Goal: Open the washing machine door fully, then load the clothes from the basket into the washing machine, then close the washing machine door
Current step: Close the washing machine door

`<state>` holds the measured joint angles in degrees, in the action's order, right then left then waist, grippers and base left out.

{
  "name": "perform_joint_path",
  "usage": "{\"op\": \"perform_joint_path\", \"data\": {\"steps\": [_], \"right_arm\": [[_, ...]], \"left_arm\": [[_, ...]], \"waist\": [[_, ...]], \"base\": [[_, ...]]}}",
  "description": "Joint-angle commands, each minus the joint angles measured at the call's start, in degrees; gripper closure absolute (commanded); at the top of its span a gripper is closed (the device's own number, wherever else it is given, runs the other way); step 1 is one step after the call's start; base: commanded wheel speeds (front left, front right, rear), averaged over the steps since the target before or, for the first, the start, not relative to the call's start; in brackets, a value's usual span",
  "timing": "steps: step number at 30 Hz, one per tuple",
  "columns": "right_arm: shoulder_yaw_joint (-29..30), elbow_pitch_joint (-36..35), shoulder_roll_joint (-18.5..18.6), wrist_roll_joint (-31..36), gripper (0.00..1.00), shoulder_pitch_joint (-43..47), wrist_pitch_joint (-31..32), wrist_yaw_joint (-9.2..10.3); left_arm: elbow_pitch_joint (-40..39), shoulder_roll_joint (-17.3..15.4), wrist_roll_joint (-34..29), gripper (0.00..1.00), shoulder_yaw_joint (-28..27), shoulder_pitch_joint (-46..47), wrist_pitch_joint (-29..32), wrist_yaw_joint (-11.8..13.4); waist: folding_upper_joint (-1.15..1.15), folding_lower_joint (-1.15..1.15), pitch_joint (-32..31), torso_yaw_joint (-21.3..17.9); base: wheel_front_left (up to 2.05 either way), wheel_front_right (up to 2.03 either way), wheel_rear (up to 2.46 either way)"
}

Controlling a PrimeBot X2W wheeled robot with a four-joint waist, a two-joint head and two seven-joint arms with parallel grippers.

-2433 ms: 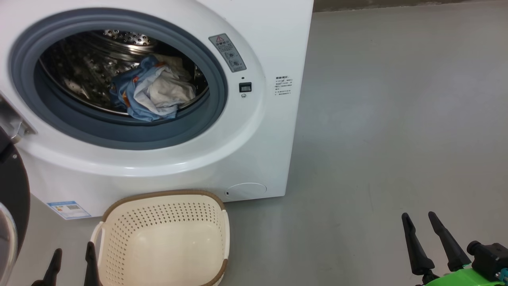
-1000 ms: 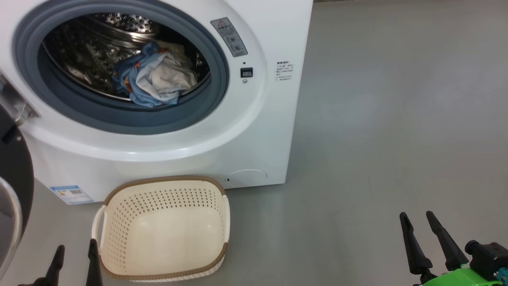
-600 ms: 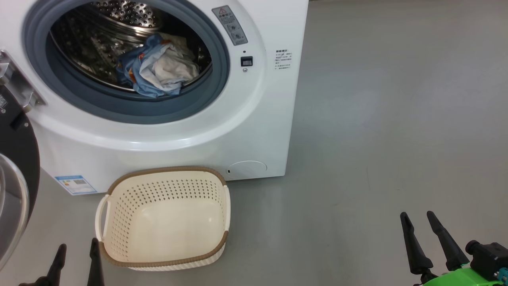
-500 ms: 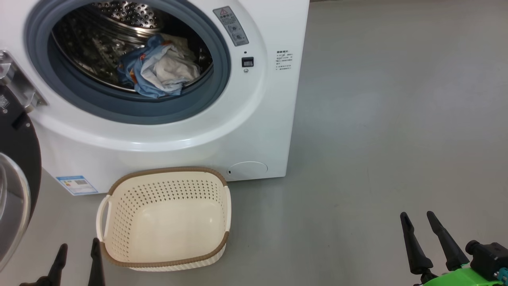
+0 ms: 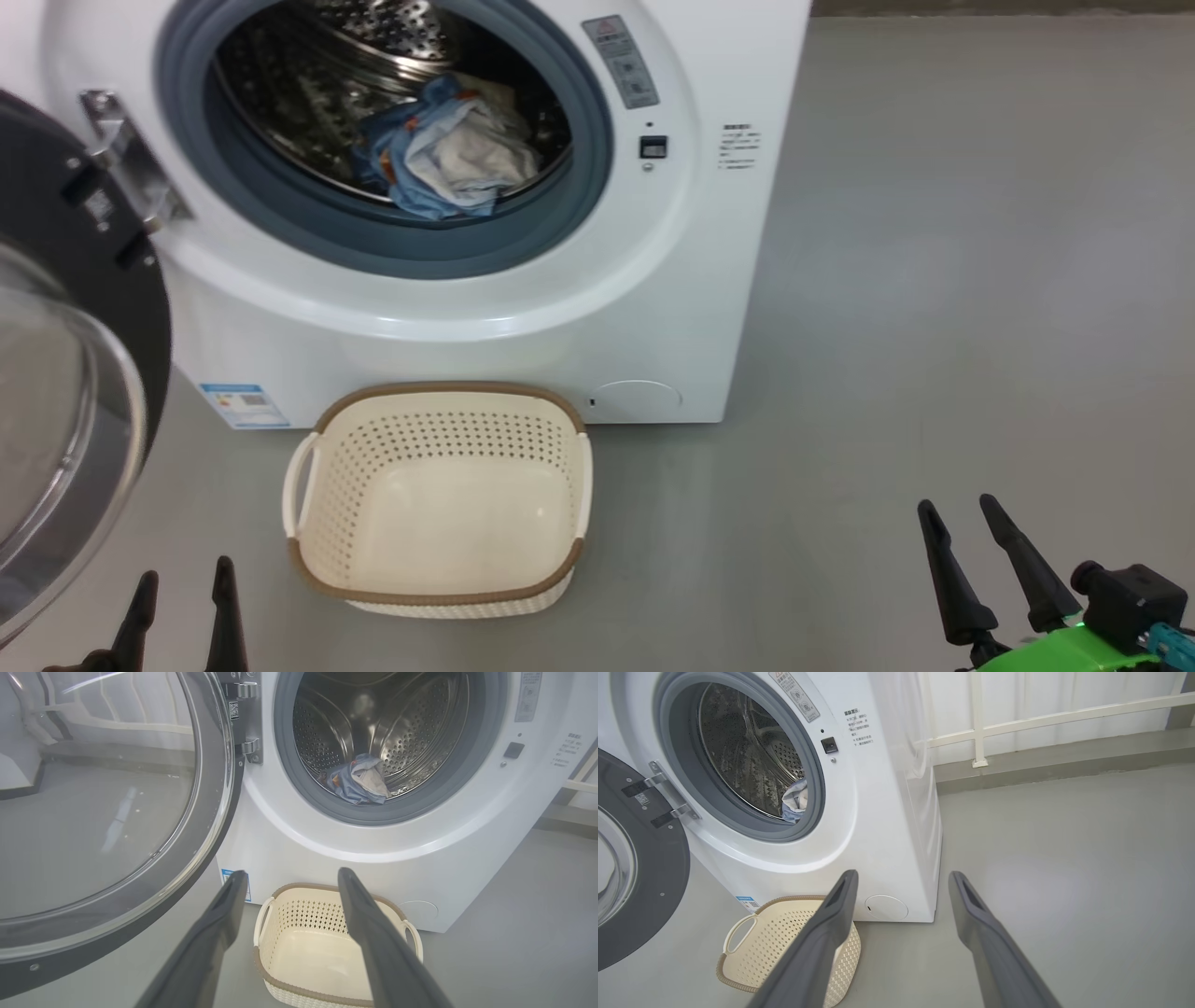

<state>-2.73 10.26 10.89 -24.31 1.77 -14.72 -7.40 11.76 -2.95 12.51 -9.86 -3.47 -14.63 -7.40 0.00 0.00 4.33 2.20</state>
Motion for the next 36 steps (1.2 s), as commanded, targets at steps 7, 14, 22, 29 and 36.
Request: {"op": "perform_joint_path", "data": {"steps": [7,14,22,29,36], "right_arm": [[-4.08,-0.49,1.68,0.05,0.0,-4.02,-0.28,-0.09],[-6.33,0.23,1.92,-0.06,0.0,-5.71,-0.28,-0.09],[-7.5,0.64,2.21,-0.16,0.0,-6.94,-0.28,-0.09],[-7.93,0.97,2.85,-0.24,0.0,-7.58,-0.28,-0.09],[-8.3,1.28,2.94,-0.38,0.0,-7.76,-0.28,-0.09]], "left_arm": [[-1.34,-0.22,0.44,0.0,-2.64,1.71,-0.37,-0.09],[-1.28,-0.01,0.39,0.0,-3.0,1.7,-0.37,-0.09],[-1.27,0.05,1.72,0.0,-3.35,1.63,-0.37,-0.06],[-1.43,0.06,3.22,0.0,-2.68,1.68,-0.37,0.78],[-2.14,0.07,3.72,0.0,-2.47,1.09,-0.37,1.57]], "waist": [[0.0,0.0,-0.24,7.41],[0.0,0.0,-0.34,13.13],[0.0,0.0,0.27,19.17],[0.0,0.0,0.66,23.74],[0.0,0.0,0.43,26.35]], "base": [[0.0,0.0,0.0],[0.0,0.0,0.0],[0.0,0.0,0.0],[0.0,0.0,0.0],[0.0,0.0,0.0]]}}
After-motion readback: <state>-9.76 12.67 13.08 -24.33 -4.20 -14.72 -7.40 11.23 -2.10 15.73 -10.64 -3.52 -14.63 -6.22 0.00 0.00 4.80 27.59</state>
